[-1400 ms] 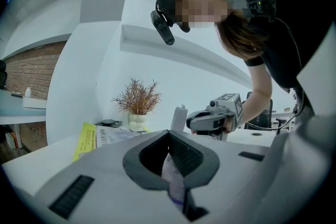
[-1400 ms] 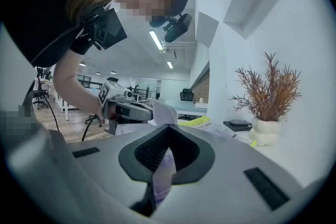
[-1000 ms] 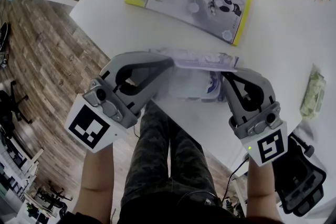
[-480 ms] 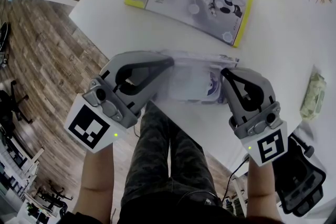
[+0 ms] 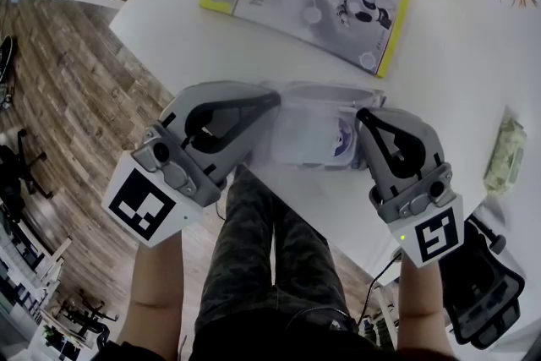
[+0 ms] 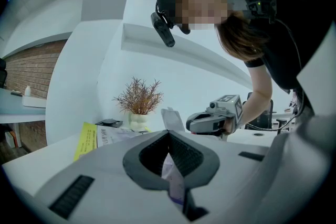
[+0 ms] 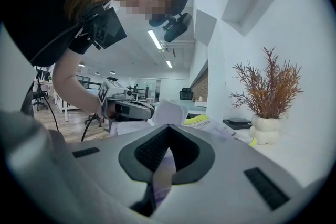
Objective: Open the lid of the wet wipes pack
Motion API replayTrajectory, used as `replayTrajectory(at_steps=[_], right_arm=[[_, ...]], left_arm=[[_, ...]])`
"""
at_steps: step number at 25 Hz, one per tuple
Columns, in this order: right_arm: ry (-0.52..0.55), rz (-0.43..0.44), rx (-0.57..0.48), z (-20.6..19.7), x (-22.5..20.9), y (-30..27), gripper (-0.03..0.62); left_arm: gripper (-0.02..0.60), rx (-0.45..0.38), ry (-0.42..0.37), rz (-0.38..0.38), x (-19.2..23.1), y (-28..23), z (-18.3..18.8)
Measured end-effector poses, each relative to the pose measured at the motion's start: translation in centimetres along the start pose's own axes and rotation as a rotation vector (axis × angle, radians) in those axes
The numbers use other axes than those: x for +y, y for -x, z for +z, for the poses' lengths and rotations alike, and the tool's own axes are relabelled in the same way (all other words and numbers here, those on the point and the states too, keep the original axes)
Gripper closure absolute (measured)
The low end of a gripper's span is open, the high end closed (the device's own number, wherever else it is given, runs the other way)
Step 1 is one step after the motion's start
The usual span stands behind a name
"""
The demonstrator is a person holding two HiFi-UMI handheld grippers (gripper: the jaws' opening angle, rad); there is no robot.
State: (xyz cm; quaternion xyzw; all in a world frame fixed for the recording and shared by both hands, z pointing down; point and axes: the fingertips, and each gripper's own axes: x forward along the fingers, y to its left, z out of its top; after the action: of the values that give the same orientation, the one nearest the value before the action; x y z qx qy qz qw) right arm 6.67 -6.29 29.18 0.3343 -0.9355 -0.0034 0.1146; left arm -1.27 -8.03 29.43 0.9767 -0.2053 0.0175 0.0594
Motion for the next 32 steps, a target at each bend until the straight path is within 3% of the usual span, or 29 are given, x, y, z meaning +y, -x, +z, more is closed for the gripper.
replayTrajectory(at_steps=[32], right_arm=[[-0.011, 0.013, 0.026, -0.75, -0.89, -0.81, 0.574]], left_arm=[[0.569, 0.056, 0.008, -0.002, 0.74, -0.49, -0.64]])
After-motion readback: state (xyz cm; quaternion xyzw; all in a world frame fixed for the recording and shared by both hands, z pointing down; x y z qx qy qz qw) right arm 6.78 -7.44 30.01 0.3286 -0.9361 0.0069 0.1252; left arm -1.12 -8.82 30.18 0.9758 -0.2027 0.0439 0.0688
